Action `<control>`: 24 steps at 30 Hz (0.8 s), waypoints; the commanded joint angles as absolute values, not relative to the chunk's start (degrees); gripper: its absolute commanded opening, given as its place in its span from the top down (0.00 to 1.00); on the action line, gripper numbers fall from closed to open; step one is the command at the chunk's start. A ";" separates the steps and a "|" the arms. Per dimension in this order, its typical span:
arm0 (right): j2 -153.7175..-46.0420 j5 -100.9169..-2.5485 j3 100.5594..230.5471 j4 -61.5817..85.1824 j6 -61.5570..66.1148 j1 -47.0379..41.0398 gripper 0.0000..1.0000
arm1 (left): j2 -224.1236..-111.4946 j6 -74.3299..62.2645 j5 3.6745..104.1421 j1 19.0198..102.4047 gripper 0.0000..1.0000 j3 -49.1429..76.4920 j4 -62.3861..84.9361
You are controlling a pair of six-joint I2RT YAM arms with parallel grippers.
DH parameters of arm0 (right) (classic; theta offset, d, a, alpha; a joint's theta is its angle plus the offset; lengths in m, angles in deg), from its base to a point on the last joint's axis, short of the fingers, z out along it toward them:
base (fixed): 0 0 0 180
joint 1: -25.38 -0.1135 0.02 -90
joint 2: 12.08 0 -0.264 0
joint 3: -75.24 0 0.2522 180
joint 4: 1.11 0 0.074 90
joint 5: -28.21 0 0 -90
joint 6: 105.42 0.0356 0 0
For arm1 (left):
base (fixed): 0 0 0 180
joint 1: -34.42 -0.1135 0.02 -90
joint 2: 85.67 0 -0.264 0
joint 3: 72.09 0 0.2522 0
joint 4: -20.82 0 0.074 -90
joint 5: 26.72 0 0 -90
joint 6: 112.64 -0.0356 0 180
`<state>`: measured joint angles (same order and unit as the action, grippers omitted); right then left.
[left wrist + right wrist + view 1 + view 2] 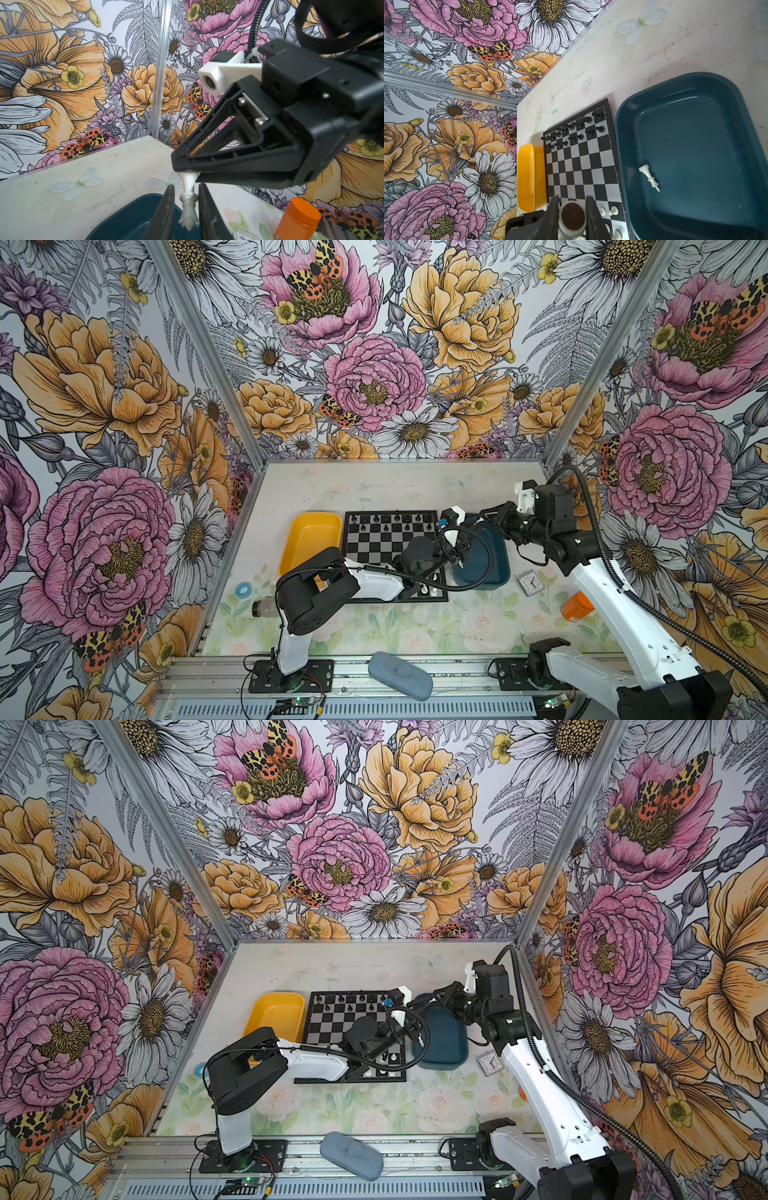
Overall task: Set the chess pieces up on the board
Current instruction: 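Close the left gripper on the pawn and open the right gripper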
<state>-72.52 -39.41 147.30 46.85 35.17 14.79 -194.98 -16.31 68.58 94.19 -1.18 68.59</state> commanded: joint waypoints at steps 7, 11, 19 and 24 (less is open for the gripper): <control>-71.76 -39.07 146.61 45.08 35.82 14.24 0.99 | -195.58 -15.17 67.41 93.66 1.00 0.12 70.06; -71.68 -39.04 146.38 44.91 35.75 14.24 0.84 | -195.26 -15.00 67.16 93.44 1.00 -0.14 70.07; -70.88 -39.77 147.16 44.84 34.78 14.88 0.48 | -193.12 -15.14 66.96 93.14 1.00 -1.91 69.21; -70.03 -39.68 148.24 44.91 33.99 16.27 0.45 | -190.52 -15.93 66.77 92.57 1.00 -3.82 66.03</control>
<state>-71.56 -39.41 146.50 46.02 35.47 15.60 -193.50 -15.57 68.14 93.16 -2.49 67.35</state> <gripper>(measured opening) 0.544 0.132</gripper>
